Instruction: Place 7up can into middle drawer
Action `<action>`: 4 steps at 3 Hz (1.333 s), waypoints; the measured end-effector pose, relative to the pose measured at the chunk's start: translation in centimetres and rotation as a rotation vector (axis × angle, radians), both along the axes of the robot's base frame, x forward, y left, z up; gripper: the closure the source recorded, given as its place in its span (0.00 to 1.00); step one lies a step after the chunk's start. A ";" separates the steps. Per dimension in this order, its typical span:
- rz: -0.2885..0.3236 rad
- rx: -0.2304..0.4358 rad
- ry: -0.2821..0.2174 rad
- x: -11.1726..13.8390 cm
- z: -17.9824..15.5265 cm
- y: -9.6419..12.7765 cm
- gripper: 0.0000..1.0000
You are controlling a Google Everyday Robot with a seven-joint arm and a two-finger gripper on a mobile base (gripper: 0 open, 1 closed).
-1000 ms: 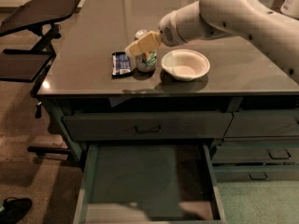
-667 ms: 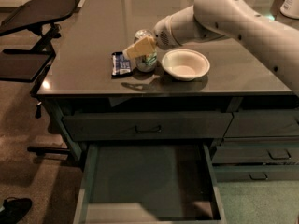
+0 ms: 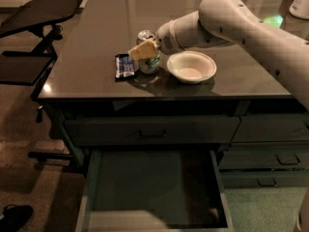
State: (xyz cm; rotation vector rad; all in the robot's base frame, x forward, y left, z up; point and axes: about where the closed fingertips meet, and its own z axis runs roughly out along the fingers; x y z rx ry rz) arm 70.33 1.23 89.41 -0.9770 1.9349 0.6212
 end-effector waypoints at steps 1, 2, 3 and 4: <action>0.000 0.000 0.000 0.0 0.4 0.0 0.88; -0.009 0.035 -0.051 -1.6 2.2 -1.9 1.00; 0.001 0.107 -0.133 -5.4 5.3 -4.6 1.00; 0.038 0.174 -0.178 -9.3 7.1 -7.6 1.00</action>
Offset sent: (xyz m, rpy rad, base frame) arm -0.0564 -0.0703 0.0678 0.1192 -0.1756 -0.0397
